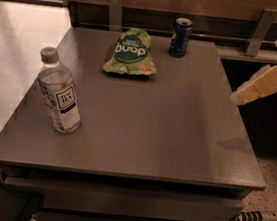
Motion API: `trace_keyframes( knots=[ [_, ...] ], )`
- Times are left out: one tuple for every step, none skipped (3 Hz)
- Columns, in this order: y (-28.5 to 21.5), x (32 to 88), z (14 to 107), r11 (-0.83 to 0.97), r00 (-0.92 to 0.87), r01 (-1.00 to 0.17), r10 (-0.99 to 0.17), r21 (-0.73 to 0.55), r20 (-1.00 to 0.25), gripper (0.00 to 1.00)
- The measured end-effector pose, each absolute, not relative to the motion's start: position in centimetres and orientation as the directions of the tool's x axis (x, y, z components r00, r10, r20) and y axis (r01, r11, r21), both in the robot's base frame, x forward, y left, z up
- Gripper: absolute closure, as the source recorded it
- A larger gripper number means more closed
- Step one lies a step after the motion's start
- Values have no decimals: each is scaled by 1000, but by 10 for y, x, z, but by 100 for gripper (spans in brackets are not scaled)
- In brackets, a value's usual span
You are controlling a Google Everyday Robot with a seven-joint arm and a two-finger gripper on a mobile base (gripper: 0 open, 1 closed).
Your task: Move pepsi can near blue plastic bottle
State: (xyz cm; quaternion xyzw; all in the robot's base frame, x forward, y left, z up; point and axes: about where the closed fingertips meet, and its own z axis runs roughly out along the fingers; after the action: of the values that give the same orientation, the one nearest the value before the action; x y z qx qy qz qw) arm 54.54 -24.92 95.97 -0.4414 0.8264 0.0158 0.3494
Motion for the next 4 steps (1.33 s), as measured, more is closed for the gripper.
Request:
trace_keyframes(
  knots=[
    [-242, 589, 949, 689, -329, -694, -561, -209, -760, 0],
    [-229, 643, 960, 734, -207, -656, -398, -175, -894, 0],
    [-232, 699, 995, 784, -66, -594, -271, -181, -960, 0],
    [-230, 698, 993, 782, -70, -597, -274, -180, -959, 0]
  ],
)
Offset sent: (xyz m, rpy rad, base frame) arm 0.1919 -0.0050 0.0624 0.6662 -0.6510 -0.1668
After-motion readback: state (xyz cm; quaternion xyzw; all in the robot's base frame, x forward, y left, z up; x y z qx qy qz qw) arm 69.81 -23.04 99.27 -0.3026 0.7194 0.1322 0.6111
